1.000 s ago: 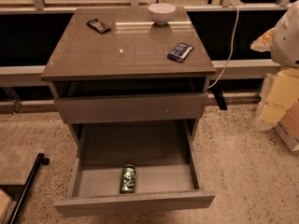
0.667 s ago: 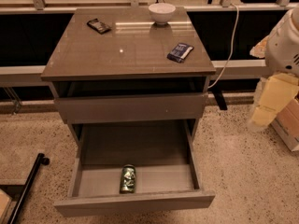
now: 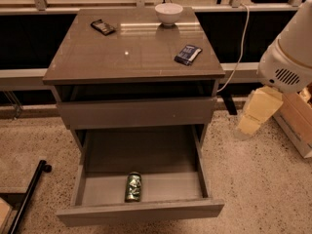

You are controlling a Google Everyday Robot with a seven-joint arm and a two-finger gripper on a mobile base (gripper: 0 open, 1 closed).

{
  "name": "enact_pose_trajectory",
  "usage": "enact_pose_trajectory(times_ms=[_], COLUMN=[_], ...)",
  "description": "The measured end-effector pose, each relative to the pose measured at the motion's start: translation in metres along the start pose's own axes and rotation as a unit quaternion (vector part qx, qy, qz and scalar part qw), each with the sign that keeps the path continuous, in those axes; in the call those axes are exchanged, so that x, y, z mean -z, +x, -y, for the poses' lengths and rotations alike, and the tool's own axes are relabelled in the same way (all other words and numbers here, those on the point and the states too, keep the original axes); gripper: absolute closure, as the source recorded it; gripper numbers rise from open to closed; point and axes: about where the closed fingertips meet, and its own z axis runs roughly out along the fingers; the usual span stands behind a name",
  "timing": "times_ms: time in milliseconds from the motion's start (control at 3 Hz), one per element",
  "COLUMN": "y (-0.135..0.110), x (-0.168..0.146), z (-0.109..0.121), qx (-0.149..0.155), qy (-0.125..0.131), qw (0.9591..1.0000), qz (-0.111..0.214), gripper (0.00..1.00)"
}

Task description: Pick green can from middle drawer and place on counter

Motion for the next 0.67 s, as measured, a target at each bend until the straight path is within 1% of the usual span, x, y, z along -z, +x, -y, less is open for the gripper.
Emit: enact_pose_trajectory(times_ms=[333, 667], y=[-0.005, -0.06], x=[-0.013, -0.088], z=[-0.002, -0.027], qx=[-0.007, -0.071], qy=[-0.013, -0.113], qw=[0.9999, 0.9902], qz=[-0.003, 0.04], gripper=[0.0, 0.0])
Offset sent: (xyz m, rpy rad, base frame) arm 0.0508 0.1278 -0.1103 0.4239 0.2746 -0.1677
